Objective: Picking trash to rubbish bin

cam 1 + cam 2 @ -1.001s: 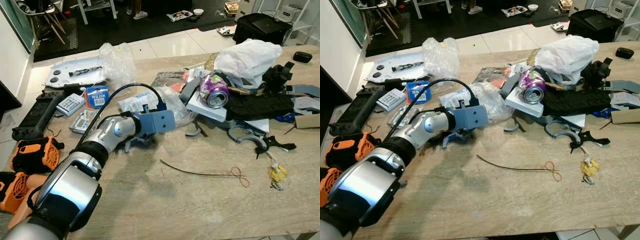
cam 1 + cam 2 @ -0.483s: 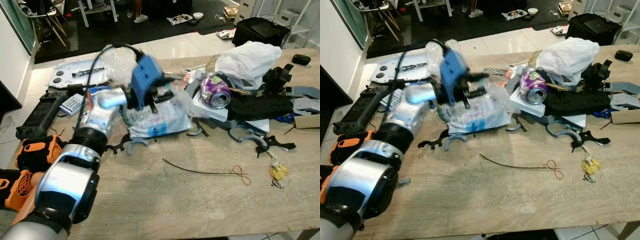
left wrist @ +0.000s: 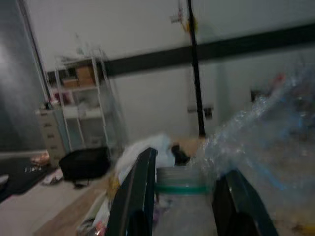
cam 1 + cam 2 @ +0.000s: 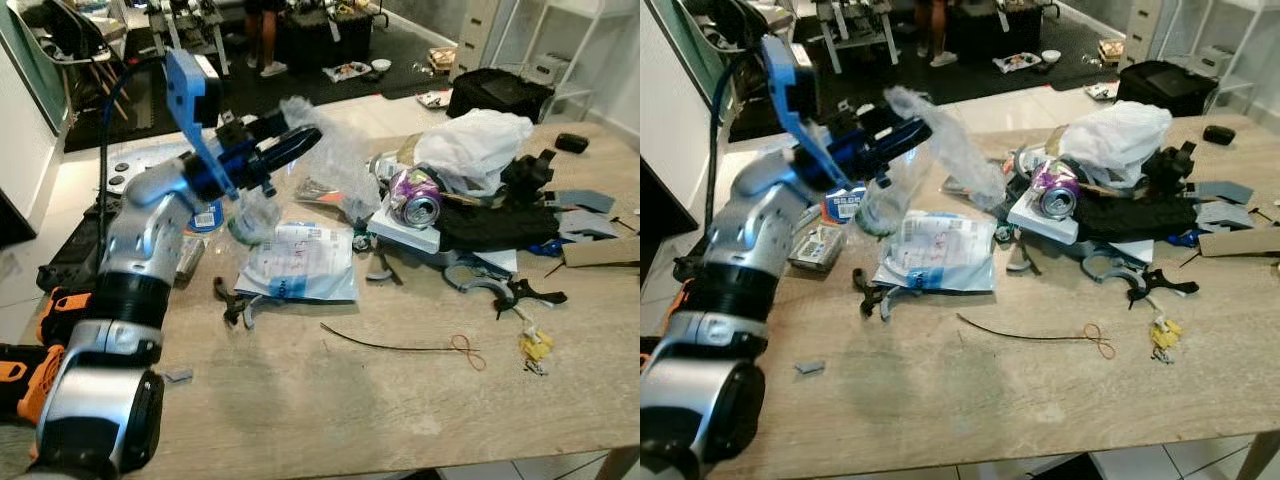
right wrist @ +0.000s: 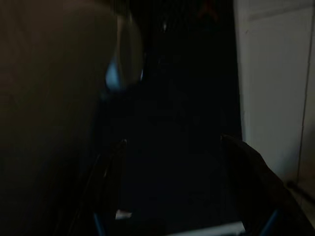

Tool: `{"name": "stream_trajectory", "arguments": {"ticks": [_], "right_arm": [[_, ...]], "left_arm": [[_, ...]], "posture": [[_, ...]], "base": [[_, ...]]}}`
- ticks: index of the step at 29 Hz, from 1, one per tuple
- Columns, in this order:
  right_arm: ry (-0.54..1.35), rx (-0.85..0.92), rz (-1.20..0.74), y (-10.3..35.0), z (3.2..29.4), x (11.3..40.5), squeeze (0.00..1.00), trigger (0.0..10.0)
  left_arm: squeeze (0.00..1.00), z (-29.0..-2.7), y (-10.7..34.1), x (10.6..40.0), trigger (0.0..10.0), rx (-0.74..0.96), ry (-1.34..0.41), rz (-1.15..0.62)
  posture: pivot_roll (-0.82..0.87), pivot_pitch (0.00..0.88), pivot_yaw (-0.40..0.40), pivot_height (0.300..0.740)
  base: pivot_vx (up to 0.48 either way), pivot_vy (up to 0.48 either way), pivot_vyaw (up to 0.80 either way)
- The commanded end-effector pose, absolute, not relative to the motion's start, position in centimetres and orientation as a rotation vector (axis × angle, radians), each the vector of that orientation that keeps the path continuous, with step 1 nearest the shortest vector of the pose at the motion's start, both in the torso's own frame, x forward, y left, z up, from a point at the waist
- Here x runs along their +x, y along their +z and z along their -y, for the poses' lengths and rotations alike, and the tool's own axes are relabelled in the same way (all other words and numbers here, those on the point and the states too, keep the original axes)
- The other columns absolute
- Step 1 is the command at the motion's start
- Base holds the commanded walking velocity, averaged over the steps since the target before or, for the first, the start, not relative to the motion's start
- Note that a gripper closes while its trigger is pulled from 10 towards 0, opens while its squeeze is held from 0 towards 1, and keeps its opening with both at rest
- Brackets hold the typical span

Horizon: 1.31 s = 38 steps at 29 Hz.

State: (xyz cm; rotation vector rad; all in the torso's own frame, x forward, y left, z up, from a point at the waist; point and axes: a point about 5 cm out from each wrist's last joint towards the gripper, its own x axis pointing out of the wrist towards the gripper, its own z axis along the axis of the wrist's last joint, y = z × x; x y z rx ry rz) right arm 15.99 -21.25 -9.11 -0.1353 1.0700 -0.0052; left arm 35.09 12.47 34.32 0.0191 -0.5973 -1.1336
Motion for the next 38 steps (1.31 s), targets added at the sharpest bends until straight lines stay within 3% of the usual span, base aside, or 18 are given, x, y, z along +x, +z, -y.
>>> {"name": "stream_trajectory", "arguments": {"ticks": [1,7,15,22,25,26,27,28,29,30,33,34,38], "right_arm": [[-0.023,-0.129,-1.067,-9.2,21.1,15.8,0.00,10.0],[-0.128,-0.102,-0.930,-7.6,22.7,18.5,0.00,10.0],[0.002,-0.022,-0.775,-5.2,23.4,21.8,0.00,10.0],[0.481,-0.049,-0.827,-5.1,22.1,20.9,0.00,10.0],[0.836,-0.077,-0.897,-4.9,21.4,19.4,0.00,10.0],[0.836,-0.077,-0.897,-4.9,21.4,19.4,0.00,10.0],[0.902,-0.068,-0.901,-4.7,21.3,19.1,0.00,10.0],[0.991,-0.056,-0.896,-4.3,21.1,18.9,0.00,10.0],[1.051,-0.048,-0.893,-4.0,21.0,18.7,0.00,10.0],[1.110,-0.037,-0.872,-3.3,20.8,18.8,0.00,10.0],[1.148,-0.030,-0.857,-2.8,20.7,18.8,0.00,10.0],[1.210,-0.026,-0.816,-1.5,20.5,18.9,0.00,10.0],[1.406,-0.093,-0.737,2.7,19.7,18.6,0.00,10.0]], "left_arm": [[0.00,-12.1,33.8,34.5,0.0,-0.044,-1.149,0.595],[0.00,-10.2,31.8,32.9,0.0,-0.208,-1.176,0.575],[0.00,-8.7,30.2,31.9,0.0,-0.339,-1.153,0.538],[0.00,-8.1,29.5,31.5,0.0,-0.379,-1.126,0.508],[0.00,-8.0,29.1,31.5,0.0,-0.379,-1.114,0.495],[0.00,-8.0,29.1,31.5,0.0,-0.379,-1.114,0.495],[0.00,-7.9,29.1,31.5,0.5,-0.380,-1.111,0.492],[0.00,-7.9,29.0,31.4,4.7,-0.380,-1.107,0.488],[0.00,-7.8,28.9,31.4,4.7,-0.381,-1.104,0.486],[0.00,-7.8,28.9,31.4,7.3,-0.383,-1.100,0.481],[0.00,-7.7,28.8,31.4,7.3,-0.384,-1.098,0.478],[0.00,-7.7,28.6,31.4,10.0,-0.380,-1.093,0.470],[0.00,-7.8,28.4,31.5,10.0,-0.383,-1.069,0.451]], "posture": [[-0.13,0.154,0.089,0.740],[-0.13,0.158,0.086,0.740],[-0.15,0.163,0.078,0.740],[-0.16,0.171,0.071,0.740],[-0.17,0.174,0.063,0.740],[-0.17,0.174,0.063,0.740],[-0.17,0.174,0.063,0.740],[-0.17,0.177,0.063,0.740],[-0.17,0.177,0.063,0.740],[-0.18,0.180,0.062,0.740],[-0.18,0.180,0.062,0.740],[-0.18,0.183,0.063,0.740],[-0.18,0.190,0.058,0.740]], "base": [[0.000,0.000,0.00],[0.000,0.000,0.00],[0.000,0.000,0.00],[0.000,0.000,0.00],[0.000,0.000,0.00],[0.000,0.000,0.00],[0.000,0.000,0.00],[0.000,0.000,0.00],[0.000,0.000,0.00],[0.000,0.000,0.00],[0.000,0.000,0.00],[0.000,0.000,0.00],[0.000,0.000,0.00]]}}
